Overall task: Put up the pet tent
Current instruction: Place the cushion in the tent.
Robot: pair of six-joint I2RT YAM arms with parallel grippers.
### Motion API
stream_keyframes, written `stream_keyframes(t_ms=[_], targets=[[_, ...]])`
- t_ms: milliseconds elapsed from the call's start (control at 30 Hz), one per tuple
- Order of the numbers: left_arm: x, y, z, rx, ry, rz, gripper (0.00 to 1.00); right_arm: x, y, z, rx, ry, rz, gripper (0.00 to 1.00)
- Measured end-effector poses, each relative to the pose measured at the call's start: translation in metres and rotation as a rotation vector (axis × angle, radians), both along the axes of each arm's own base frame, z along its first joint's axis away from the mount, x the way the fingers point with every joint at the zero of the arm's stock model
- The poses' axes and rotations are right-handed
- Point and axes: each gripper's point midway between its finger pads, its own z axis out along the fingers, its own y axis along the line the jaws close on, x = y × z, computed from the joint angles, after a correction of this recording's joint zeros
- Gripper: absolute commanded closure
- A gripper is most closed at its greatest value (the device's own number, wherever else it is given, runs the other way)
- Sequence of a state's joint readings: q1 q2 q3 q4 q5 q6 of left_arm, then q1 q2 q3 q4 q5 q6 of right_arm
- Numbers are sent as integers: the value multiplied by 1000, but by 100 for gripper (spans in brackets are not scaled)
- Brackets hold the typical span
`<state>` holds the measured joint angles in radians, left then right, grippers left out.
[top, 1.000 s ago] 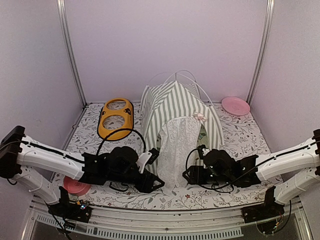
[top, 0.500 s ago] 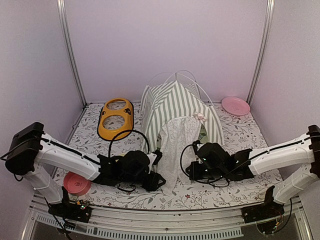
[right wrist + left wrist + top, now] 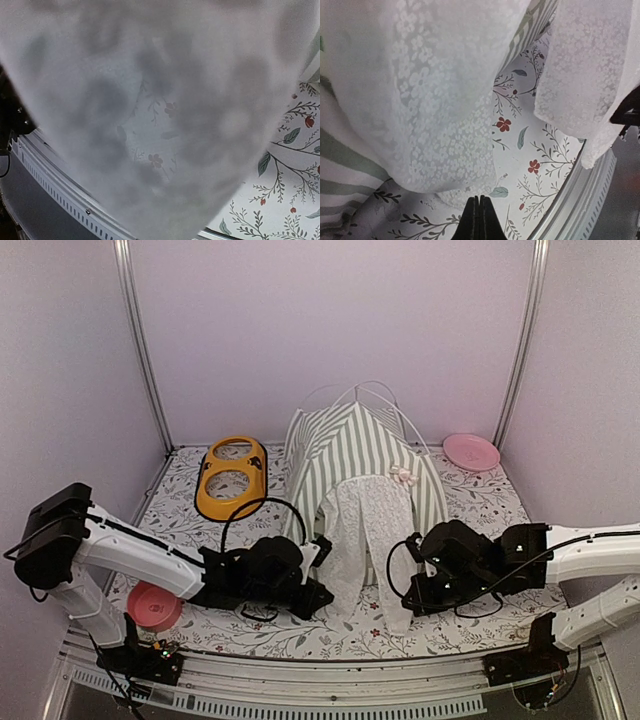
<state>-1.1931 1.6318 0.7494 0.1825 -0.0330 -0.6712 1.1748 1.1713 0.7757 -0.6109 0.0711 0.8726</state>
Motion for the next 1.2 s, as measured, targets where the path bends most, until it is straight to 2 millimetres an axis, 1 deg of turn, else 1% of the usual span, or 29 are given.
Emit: stream_keyframes(t_ms=[33,100,200,233,267,300,367,400,433,567,633,667,733,833,933,1067,1133,1200], targets=[[-1,0,2,-4,2,-4,100,-4,0,-7,-9,18,9,93],[-3,0,8,-19,3,-9,100,-8,3,-25,-28,57,22,83],[-5,5,26,-51,-1,-7,100,-21,-2,-67,-120,141,47,51],[-6,7,31,-61,-4,-4,100,-23,-4,-73,-139,153,45,45],[-7,9,35,-68,-7,-1,98,-24,-4,-76,-147,158,49,39],[-7,13,40,-75,-10,4,96,-23,-3,-74,-139,150,49,35],[-8,20,48,-81,-18,18,89,-20,2,-62,-103,118,51,30],[-7,25,51,-81,-23,29,85,-17,3,-54,-81,95,52,29],[-6,29,55,-82,-31,42,83,-14,5,-42,-55,67,49,28],[3,48,81,-103,-81,114,80,5,8,10,63,-50,14,27],[13,60,95,-119,-109,162,79,15,3,27,101,-91,-14,27],[20,66,101,-127,-123,189,78,20,-2,32,110,-108,-32,27],[34,76,107,-130,-140,232,75,31,-12,38,110,-135,-69,29],[48,86,103,-101,-156,260,70,40,-23,42,99,-164,-103,33],[56,89,95,-55,-156,254,69,42,-31,47,97,-183,-118,38],[65,89,81,-7,-144,236,69,47,-49,58,101,-211,-166,51],[68,89,76,9,-137,229,71,56,-62,62,109,-224,-221,59],[72,87,72,22,-133,222,74,70,-78,63,107,-239,-287,67]])
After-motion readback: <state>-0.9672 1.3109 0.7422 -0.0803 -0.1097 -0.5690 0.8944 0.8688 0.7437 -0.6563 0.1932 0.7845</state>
